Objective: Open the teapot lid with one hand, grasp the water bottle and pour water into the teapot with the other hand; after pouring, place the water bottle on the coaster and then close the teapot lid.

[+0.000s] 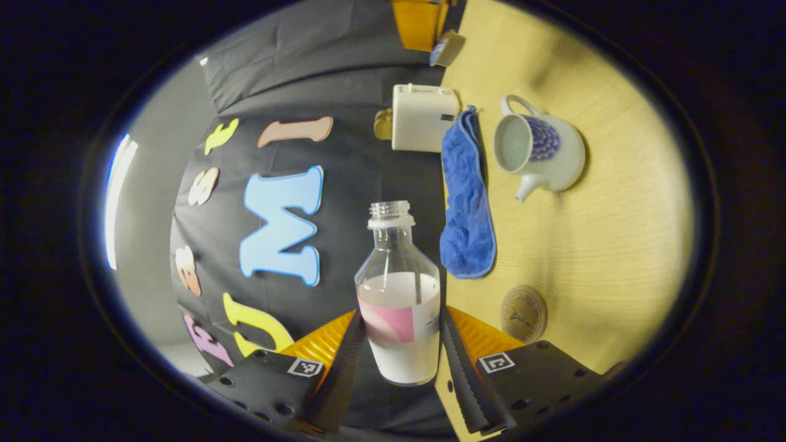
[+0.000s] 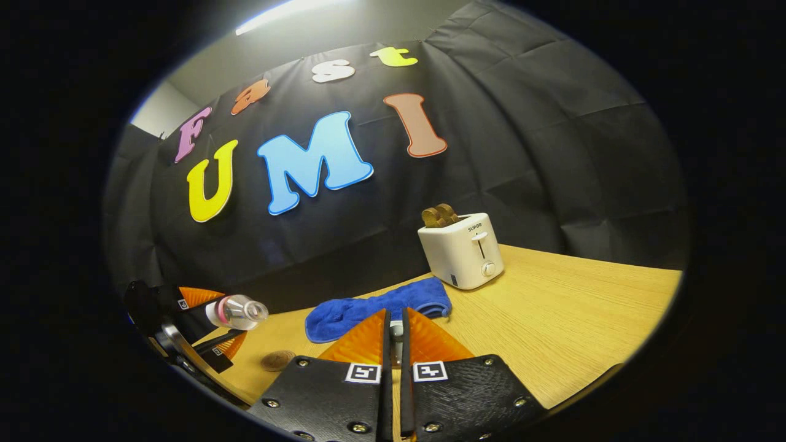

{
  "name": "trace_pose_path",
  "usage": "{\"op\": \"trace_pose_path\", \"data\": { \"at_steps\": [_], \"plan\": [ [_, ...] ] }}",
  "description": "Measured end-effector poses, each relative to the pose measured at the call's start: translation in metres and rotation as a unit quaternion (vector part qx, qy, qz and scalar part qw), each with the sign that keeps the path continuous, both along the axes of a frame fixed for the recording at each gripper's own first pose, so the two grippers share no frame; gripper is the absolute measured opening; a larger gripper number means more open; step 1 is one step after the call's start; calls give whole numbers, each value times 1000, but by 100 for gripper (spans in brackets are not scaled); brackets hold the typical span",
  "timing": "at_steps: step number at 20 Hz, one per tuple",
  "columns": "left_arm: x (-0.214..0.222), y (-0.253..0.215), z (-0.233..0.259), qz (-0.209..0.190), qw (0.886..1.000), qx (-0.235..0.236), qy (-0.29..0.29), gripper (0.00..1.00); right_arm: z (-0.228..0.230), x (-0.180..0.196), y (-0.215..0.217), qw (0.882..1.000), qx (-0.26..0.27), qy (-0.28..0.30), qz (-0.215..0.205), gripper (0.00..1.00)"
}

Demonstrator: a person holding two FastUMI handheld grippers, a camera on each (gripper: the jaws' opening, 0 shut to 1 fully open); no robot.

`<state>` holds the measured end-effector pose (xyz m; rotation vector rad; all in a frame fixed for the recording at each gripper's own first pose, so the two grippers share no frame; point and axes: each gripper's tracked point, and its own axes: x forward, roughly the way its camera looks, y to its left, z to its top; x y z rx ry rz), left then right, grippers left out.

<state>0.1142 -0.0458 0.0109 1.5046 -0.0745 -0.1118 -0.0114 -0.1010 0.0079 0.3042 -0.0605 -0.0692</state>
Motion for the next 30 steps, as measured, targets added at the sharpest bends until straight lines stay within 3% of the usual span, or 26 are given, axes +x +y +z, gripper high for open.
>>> {"op": "trace_pose_path", "data": {
  "at_steps": [3,6,10,13,18,23,24,28,30],
  "plan": [
    [11,15,1,20,992,-125,16,86,-1,3,6,1000,-9,2,7,5],
    [17,26,3,40,971,-234,35,86,-5,4,13,1000,-19,6,14,5],
    [16,33,3,40,939,-340,39,85,-7,6,20,999,-33,7,20,5],
    [19,33,0,30,901,-428,56,86,-9,8,25,999,-40,12,24,5],
    [38,52,-15,24,823,-561,85,85,-15,12,27,998,-51,17,25,5],
    [45,52,-31,18,761,-638,115,85,-19,14,29,998,-56,25,24,5],
    [48,50,-37,19,753,-646,122,85,-21,14,29,998,-58,26,24,5],
    [53,44,-48,32,755,-642,132,84,-23,16,31,997,-60,31,26,5],
    [53,37,-47,23,747,-650,139,85,-23,15,32,997,-60,31,28,5]
  ]
}}
